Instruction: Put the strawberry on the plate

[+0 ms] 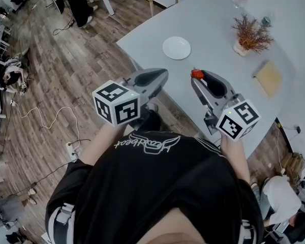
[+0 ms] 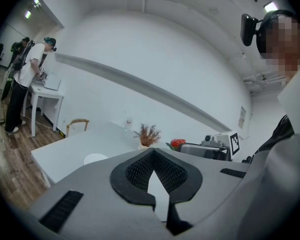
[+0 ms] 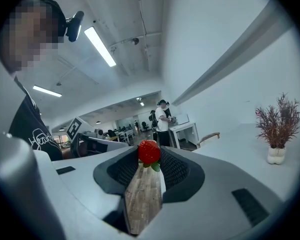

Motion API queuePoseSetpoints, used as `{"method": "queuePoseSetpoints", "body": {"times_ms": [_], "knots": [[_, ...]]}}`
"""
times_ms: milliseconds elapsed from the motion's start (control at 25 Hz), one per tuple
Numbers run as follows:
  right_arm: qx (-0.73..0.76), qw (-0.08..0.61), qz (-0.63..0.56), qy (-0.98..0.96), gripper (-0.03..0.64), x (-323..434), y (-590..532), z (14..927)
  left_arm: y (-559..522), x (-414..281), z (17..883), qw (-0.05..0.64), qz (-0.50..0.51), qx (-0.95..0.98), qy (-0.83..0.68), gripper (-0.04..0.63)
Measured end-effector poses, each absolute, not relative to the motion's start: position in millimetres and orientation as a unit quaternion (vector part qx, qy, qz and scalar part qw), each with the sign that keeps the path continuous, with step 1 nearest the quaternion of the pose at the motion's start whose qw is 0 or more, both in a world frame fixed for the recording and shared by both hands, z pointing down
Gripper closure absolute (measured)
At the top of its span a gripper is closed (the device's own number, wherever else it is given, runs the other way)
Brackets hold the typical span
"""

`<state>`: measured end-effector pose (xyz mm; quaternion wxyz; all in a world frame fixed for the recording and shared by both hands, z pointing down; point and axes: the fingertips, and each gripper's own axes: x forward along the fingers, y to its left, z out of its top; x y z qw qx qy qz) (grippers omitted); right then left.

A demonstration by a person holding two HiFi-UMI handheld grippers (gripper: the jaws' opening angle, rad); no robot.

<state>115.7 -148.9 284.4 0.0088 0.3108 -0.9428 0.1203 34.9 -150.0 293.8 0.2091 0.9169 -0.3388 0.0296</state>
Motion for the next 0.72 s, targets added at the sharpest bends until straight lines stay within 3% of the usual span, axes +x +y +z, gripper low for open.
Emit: {"method": "queuePoseSetpoints", "body": {"times_ms": [720], "knots": [[0.352,0.033,0.162,-0.921,0.486,92.2,-260.8,314.3,-265.9,14.0,326.6,0.257,0.050,0.918,-0.299,0.589]]}}
